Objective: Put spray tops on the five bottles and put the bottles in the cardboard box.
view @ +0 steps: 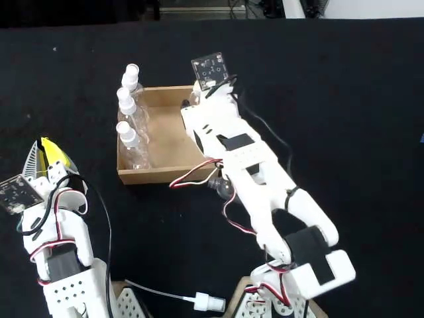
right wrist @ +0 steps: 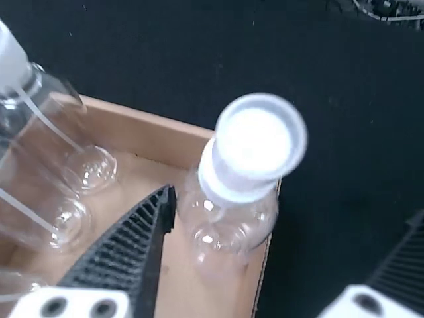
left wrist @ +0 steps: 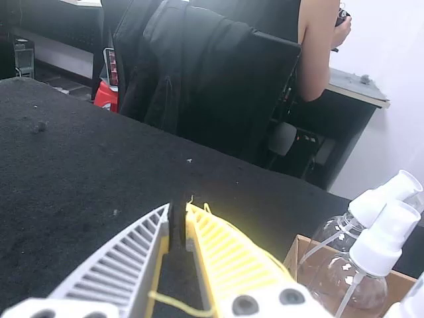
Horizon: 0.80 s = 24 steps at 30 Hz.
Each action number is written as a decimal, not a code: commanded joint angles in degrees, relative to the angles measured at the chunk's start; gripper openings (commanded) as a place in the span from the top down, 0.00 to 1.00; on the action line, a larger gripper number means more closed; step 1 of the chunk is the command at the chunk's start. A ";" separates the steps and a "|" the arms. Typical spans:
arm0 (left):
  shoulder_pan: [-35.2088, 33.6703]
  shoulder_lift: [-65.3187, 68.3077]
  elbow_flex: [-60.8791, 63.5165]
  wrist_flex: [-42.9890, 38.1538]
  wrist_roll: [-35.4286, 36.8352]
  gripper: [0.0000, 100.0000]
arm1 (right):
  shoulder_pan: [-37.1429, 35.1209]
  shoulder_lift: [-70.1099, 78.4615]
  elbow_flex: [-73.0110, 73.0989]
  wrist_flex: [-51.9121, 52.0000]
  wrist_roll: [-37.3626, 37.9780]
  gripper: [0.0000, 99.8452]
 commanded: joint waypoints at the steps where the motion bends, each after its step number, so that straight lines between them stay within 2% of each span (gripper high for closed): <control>1: 0.57 0.00 1.27 0.09 0.44 0.97 | -1.32 -5.05 -1.10 0.44 -0.44 0.54; 12: 0.57 0.00 1.27 0.09 0.44 0.97 | -0.18 -13.05 -0.92 14.51 -0.35 0.54; 14: 0.57 0.00 1.27 0.09 0.44 0.97 | 0.53 -14.20 -1.01 17.23 -0.44 0.57; 17: 0.48 0.00 1.27 0.09 0.44 0.97 | 1.14 -15.96 -1.01 19.60 -0.44 0.69; 22: 0.48 0.00 1.27 0.09 0.44 0.97 | 2.29 -17.36 -0.48 20.57 -0.26 0.98; 24: 0.48 0.00 1.27 0.09 0.44 0.97 | 2.99 -16.84 0.13 20.40 -0.09 0.97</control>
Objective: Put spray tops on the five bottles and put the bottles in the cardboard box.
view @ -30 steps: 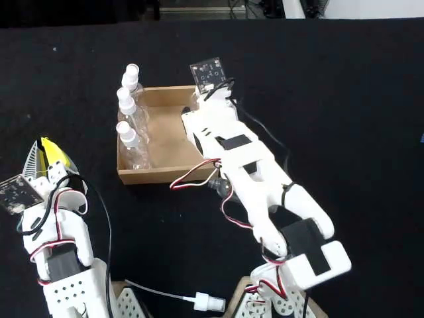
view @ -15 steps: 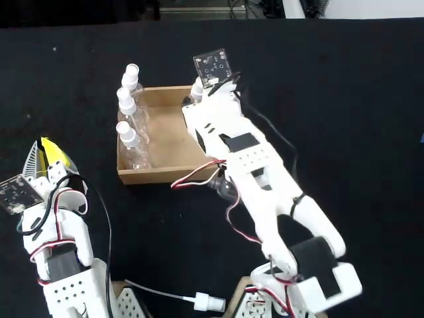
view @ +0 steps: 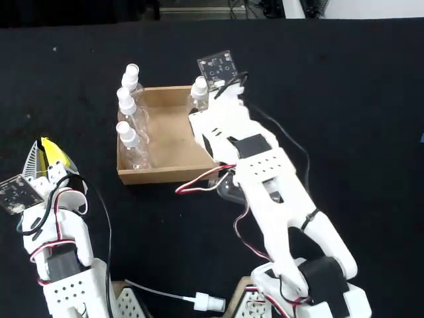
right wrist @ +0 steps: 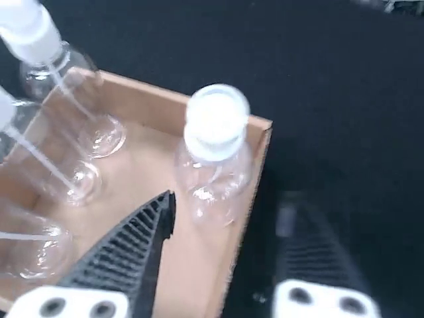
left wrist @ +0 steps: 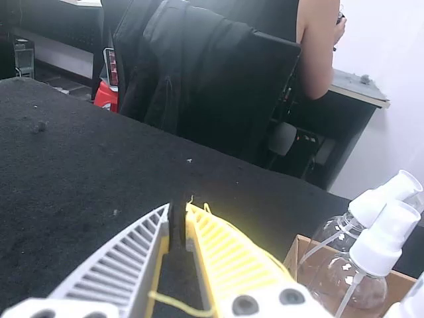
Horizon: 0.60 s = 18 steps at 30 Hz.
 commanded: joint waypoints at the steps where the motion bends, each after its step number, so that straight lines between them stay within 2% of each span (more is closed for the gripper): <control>1: 0.48 0.00 1.27 0.09 0.44 0.97 | 2.29 -2.51 0.04 0.09 -0.09 0.96; 7: 0.48 0.00 1.27 0.09 0.44 0.97 | 4.75 2.95 -0.04 0.09 -0.44 0.99; 13: 0.48 0.00 1.27 0.09 0.44 0.97 | 0.79 8.04 -1.36 -0.18 -0.44 0.99; 18: 0.48 0.00 1.27 0.09 0.44 0.97 | 0.53 11.91 -2.86 -1.41 -0.44 0.99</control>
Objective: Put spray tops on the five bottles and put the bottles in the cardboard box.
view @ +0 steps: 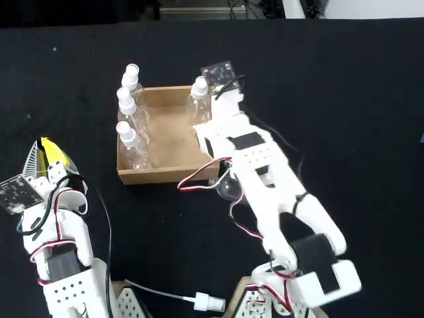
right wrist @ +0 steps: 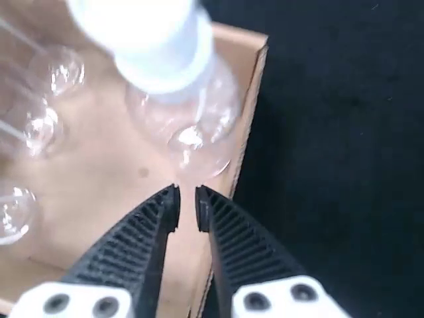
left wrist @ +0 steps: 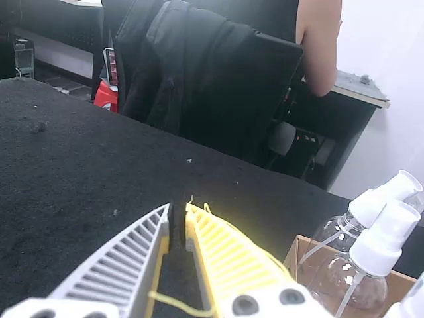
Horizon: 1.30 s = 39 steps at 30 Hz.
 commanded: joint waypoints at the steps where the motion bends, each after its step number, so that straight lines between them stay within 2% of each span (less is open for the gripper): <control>1: 0.48 0.00 1.27 0.09 0.44 0.97 | -0.44 1.45 -3.47 -2.20 -0.44 0.99; 22: 0.48 0.00 1.27 0.09 0.44 0.97 | 0.09 5.41 -3.38 -11.08 -0.53 0.99; 39: 0.48 0.00 1.27 0.09 0.44 0.97 | 0.09 5.49 -3.74 -11.25 -0.53 0.99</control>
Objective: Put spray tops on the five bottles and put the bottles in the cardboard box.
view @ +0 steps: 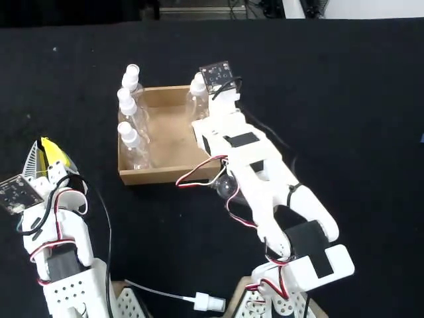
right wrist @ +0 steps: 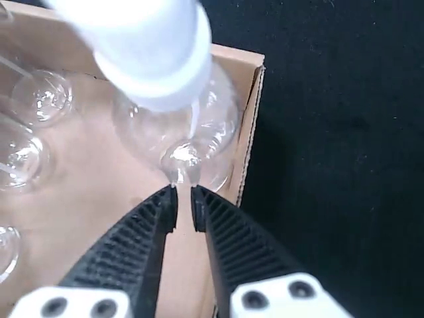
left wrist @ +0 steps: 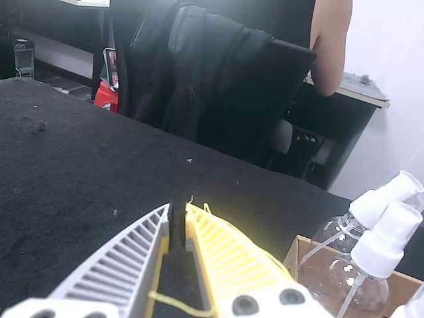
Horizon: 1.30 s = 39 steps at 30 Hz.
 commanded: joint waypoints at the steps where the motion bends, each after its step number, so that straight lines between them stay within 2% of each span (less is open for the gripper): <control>1: 0.48 0.00 1.27 0.09 0.44 0.97 | -0.09 0.40 -3.12 -1.85 -0.53 0.99; 9: 0.48 0.00 1.27 0.09 0.44 0.97 | -0.09 0.22 0.84 -10.11 -0.53 0.99; 17: 0.48 0.00 1.27 0.09 0.44 0.97 | -0.09 -0.31 1.27 -10.20 -0.35 0.99; 20: 0.48 0.00 1.27 0.09 0.44 0.97 | 0.00 -1.80 1.01 -6.95 -0.09 0.99; 29: 0.48 0.00 1.27 0.09 0.44 0.97 | 0.35 -20.18 -0.22 11.69 0.88 0.96; 35: 0.48 0.09 1.27 0.18 0.44 0.97 | 0.62 -27.03 -14.64 41.23 12.04 0.74; 37: 0.48 0.00 1.27 1.14 0.44 0.97 | 1.76 -27.30 -19.21 53.89 18.29 0.72; 39: 0.75 -0.44 1.27 2.11 0.44 0.97 | 2.81 -26.86 -21.67 64.97 28.40 0.69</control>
